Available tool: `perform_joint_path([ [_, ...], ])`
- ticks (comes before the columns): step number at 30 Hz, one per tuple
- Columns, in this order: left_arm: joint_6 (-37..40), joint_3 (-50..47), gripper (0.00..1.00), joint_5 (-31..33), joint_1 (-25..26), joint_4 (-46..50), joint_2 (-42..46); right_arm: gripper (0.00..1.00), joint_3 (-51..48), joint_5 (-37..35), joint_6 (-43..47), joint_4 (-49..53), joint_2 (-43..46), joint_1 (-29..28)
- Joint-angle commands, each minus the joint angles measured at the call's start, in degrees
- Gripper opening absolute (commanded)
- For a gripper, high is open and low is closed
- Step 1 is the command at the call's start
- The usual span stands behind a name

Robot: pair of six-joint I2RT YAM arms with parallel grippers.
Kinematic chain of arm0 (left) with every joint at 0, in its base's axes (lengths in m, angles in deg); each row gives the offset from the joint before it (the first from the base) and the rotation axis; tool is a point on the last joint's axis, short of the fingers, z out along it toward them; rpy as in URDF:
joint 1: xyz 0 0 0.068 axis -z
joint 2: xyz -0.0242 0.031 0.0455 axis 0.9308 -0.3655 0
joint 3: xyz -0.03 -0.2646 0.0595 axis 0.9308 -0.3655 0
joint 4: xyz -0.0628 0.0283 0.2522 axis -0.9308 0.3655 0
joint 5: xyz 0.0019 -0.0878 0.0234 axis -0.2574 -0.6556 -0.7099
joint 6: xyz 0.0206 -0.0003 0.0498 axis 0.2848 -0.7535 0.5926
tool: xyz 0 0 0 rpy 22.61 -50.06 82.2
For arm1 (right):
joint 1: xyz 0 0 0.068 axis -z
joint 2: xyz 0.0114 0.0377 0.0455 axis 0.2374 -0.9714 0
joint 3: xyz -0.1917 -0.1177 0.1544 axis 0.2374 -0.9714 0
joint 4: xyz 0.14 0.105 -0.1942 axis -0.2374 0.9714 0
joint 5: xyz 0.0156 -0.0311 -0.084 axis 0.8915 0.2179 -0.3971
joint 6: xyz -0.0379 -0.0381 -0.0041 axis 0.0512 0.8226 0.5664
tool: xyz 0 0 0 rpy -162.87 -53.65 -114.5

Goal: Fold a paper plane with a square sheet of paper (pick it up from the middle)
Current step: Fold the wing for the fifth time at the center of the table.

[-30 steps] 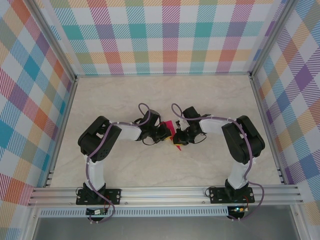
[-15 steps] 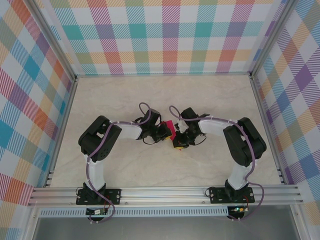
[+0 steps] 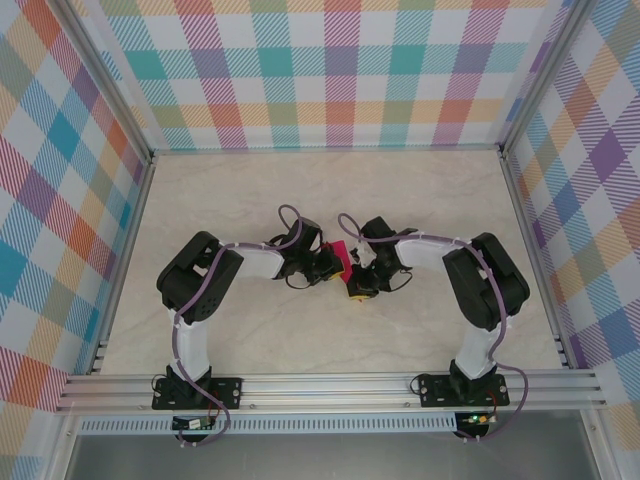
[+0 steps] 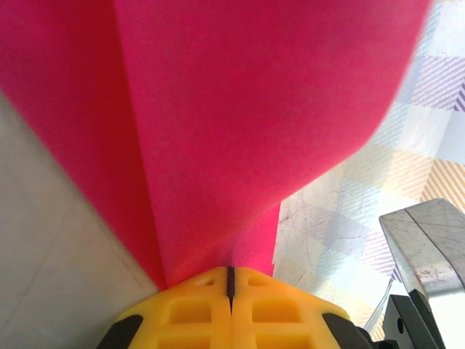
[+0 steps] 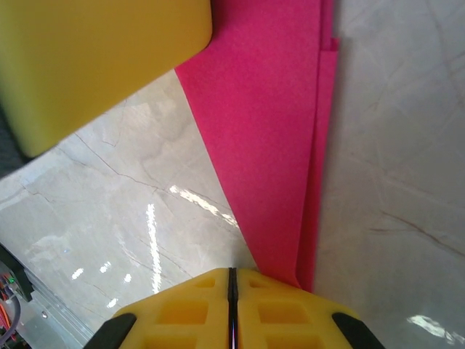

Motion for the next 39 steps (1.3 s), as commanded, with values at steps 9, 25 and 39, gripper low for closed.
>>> perform_joint_path([
  [9, 1.0, -0.71, 0.02, 5.63, 0.36, 8.19, -3.2, 0.11, -1.95, 0.05, 0.97, 0.18, 0.47, 1.43],
  [25, 1.61, 0.02, 0.02, 7.59, 0.25, 11.63, -3.52, 0.09, -12.41, 7.56, 0.27, -5.9, 2.8, 4.06],
  [39, 2.21, 0.76, 0.02, 6.7, 0.27, 11.86, -3.72, 0.1, -11.02, 10.44, -2.12, -11.87, 12.96, 5.5],
])
